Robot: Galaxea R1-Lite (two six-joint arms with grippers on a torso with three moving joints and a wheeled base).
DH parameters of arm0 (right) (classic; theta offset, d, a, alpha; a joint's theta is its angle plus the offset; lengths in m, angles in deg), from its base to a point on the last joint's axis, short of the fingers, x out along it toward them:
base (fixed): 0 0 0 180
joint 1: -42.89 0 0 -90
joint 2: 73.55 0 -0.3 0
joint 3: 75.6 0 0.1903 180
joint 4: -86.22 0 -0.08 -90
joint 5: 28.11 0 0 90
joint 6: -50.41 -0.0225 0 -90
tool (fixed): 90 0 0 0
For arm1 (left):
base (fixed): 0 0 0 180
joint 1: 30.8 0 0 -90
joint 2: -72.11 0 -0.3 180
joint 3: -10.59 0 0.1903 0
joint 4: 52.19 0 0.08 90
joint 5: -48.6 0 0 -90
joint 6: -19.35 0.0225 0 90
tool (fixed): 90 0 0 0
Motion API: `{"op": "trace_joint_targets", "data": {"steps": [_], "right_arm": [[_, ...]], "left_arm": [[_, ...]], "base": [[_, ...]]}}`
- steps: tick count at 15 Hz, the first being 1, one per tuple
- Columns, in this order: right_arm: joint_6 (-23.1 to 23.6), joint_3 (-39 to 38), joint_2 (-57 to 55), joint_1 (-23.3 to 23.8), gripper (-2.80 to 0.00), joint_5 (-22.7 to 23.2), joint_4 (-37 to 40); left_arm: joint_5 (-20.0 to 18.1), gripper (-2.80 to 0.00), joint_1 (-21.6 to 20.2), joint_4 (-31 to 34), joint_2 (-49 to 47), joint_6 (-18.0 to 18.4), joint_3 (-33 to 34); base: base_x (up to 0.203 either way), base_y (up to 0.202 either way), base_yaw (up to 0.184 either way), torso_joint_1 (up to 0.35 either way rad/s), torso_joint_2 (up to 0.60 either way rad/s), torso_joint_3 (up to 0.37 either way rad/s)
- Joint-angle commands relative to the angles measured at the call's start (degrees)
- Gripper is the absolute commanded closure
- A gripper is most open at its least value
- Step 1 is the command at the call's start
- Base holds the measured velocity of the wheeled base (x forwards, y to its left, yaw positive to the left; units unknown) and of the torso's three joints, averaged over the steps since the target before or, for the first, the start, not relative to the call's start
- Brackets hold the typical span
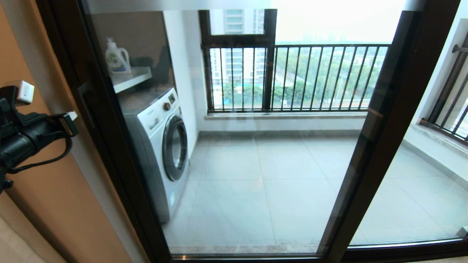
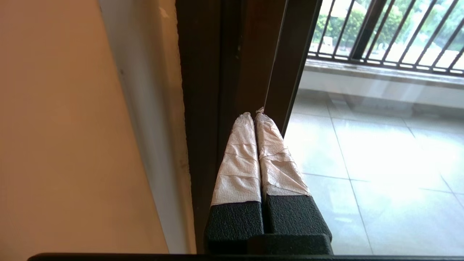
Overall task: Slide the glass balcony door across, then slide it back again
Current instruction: Close the slid door
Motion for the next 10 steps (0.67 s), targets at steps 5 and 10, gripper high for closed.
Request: {"op": "trace_joint_targets", "data": {"steps": [5,10], "right_arm": [[0.0,-0.7,-0.1,0.0,0.00,0.0,0.0],[0.0,-0.7,-0.1,0.0,0.00,0.0,0.0]], "left_arm": [[-0.3,0.00,-0.8,-0.4,-7.8,0.5,-5.7],[0.0,0.00,-0.8,-0.4,-13.8,0.8,-11.4]], "base": [[0.000,0.000,0.000,0.000,0.00,0.000],[0.000,0.000,0.000,0.000,0.00,0.000]]}}
